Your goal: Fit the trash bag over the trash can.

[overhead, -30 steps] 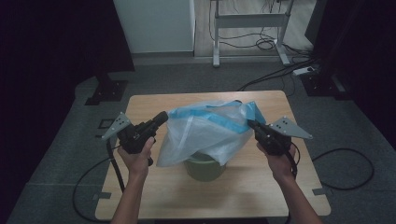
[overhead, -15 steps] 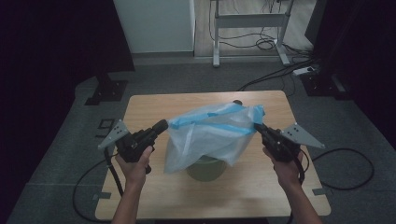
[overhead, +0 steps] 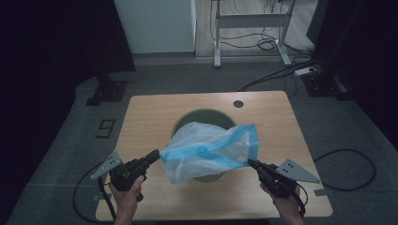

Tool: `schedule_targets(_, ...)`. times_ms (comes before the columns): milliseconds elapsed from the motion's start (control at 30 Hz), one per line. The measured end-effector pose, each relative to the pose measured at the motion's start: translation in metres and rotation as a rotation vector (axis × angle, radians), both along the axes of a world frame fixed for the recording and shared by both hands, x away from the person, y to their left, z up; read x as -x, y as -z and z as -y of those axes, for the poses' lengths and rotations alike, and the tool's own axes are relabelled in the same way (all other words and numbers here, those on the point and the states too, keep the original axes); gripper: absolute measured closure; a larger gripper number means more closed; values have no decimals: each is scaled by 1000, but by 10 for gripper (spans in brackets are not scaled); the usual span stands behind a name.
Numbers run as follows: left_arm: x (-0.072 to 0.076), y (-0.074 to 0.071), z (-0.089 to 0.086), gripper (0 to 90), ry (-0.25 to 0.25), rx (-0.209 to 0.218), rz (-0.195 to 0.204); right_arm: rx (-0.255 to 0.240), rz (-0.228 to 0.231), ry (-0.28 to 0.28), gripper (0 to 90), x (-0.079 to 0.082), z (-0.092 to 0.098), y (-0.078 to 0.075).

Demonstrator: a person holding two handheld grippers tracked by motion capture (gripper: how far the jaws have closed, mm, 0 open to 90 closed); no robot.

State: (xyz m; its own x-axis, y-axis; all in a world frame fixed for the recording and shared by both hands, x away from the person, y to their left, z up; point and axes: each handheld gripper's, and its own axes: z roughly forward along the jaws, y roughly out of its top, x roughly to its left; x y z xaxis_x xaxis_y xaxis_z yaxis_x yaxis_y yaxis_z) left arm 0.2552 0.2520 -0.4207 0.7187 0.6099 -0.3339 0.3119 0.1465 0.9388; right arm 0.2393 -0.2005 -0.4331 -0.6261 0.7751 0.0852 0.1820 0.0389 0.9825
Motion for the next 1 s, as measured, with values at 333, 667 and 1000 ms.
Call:
schedule_targets(333, -4, 27, -1, 900, 7, -30, -71, 40, -113, -8, 890, -13, -1, 31)
schedule_targets(667, 4, 36, -4, 856, 28, -61, -85, 53, -152, -3, 889, -16, -2, 38)
schedule_targets(1000, 22, -17, 18, 463, 40, -93, 69, 37, -84, 16, 879, -13, -6, 4)
